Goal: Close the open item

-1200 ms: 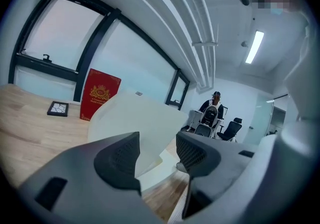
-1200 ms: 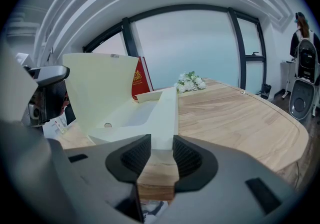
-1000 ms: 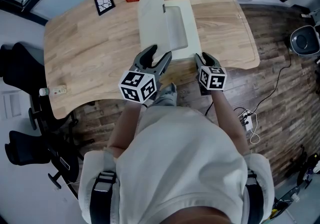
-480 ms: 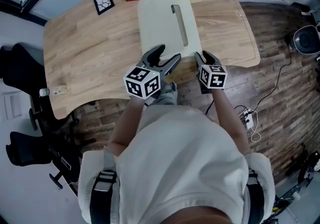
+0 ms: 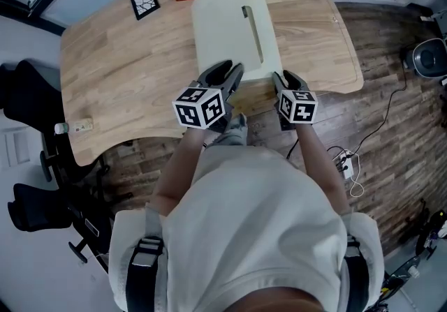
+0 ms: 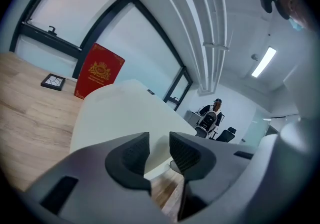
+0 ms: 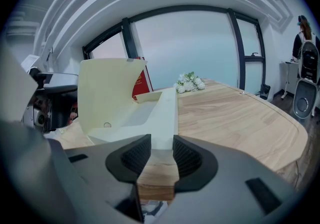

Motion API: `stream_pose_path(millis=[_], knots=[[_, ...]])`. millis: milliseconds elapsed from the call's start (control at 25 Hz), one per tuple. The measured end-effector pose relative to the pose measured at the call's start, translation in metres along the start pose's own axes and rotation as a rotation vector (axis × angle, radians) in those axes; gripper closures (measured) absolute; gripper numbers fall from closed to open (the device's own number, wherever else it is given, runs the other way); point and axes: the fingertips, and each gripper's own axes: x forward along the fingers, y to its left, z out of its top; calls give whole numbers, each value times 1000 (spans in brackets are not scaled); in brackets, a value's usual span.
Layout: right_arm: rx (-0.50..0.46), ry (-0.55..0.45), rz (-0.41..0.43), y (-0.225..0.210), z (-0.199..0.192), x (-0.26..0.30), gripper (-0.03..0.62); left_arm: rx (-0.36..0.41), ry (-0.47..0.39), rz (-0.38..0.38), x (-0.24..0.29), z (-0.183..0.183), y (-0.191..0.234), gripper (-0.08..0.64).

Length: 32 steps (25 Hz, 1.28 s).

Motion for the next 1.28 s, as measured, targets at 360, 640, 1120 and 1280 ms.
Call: stream_pose_path(millis=[360, 640, 1120, 1280], knots=[[3, 0, -2, 0, 0, 0, 450, 70, 49, 80, 15, 5, 15, 410], [2, -2, 1, 1, 0, -1, 449, 74, 65, 115, 23, 14, 34, 408], [4, -2, 5, 1, 0, -1, 449, 127, 64, 149, 52, 32, 47, 408], [6, -1, 7, 1, 0, -1, 450, 137, 68, 153, 63, 37, 52, 408]])
